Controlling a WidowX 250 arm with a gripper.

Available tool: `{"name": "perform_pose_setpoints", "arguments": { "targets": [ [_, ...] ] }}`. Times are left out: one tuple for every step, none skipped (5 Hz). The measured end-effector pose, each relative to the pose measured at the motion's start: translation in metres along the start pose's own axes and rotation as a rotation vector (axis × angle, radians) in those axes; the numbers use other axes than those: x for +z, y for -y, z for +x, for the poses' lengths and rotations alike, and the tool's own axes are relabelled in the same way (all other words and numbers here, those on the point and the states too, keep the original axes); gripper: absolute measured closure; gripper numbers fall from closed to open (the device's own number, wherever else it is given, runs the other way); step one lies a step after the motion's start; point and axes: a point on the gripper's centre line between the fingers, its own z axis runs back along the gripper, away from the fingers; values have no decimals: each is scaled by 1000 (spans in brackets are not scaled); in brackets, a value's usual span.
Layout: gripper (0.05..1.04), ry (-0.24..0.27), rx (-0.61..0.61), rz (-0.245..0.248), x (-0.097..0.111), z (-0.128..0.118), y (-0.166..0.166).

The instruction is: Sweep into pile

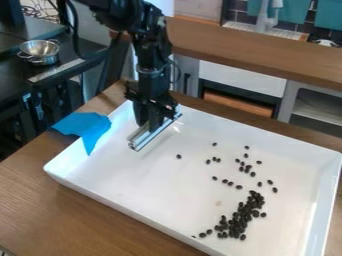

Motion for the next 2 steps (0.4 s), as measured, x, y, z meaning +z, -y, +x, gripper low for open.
{"name": "perform_pose_setpoints", "arguments": {
  "targets": [
    [756,-24,8,38,-17,2,6],
    [756,-22,-9,58,-23,6,22]
  ]
}}
